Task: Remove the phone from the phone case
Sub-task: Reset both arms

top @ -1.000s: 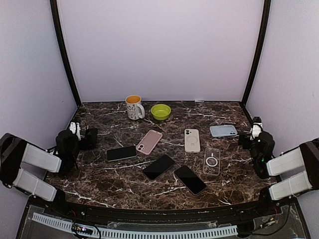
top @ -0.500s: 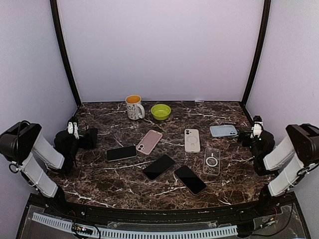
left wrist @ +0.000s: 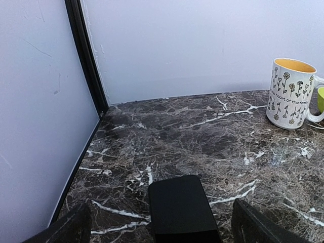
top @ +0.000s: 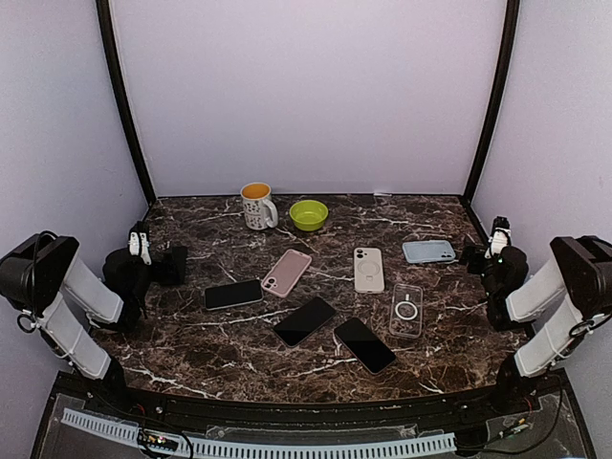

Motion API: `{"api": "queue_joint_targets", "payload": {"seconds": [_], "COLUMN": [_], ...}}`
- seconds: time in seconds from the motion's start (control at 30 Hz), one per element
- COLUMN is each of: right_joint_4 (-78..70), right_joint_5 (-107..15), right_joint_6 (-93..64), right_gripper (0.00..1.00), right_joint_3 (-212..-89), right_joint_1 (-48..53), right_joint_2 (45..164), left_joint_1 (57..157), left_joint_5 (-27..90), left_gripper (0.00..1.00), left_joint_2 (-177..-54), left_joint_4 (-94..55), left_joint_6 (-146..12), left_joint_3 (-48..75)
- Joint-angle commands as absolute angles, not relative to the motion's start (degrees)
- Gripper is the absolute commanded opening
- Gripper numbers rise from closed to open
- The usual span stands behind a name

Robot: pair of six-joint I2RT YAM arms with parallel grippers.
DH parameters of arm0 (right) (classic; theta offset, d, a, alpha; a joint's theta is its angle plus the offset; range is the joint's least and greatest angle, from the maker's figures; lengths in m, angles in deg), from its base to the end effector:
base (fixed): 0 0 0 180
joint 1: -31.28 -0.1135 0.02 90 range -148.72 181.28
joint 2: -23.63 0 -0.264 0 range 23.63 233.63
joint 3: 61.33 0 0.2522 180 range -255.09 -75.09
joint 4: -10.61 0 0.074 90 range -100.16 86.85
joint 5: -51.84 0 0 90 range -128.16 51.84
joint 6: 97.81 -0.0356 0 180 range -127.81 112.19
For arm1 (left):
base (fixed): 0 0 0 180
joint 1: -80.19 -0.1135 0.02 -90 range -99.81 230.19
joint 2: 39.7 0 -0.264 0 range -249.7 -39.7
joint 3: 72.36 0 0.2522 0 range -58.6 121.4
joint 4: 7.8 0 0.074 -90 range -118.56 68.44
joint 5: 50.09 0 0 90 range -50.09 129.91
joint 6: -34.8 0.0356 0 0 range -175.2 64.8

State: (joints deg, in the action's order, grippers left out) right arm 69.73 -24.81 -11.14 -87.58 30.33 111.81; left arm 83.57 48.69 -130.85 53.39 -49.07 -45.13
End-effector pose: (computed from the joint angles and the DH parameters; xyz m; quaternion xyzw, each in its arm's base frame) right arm 0.2389 -0.0043 0.1495 0.0951 0.7175 -0.0585 0.6875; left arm 0.2451 -0.0090 0.1457 0.0072 0.7235 0.0719 0.6865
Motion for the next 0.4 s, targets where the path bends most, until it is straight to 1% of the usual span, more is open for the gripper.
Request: {"api": "queue_joint_targets", "payload": {"seconds": [0.0,0.17,0.23,0.27,0.37], "right_joint_4": [71.07,70.52,69.37,69.01,69.68], "right_joint_5": [-24.1,-24.53,-26.91,-27.84,-28.07], "right_joint_6": [-11.77,-11.69,-11.9,-11.79,-11.62], "right_gripper": [0.98,0.98,0.98,0.98,0.98], "right_joint_3": [-88.23,-88.62,-89.15,-89.21,-88.88], "right_joint_1": [30.67,30.74,30.75,32.37,32.57], "right_joint_2": [112.05,112.14,112.14,112.06,112.01], "left_joint_1": [83.18,83.19,83.24,83.21,83.2], "left_joint_5": [48.27,48.31,48.31,48.27,48.3], "left_gripper": [0.99,0.99,0.99,0.99,0.99], "left_joint_2": [-130.31,-130.24,-130.24,-130.23,-130.3], "left_joint_4": [54.87,54.81,54.81,54.81,54.8], "left_joint_6": [-49.56,-49.49,-49.55,-49.52,-49.56], "left_joint_3": [-44.56,-44.54,-44.58,-44.56,-44.54]}}
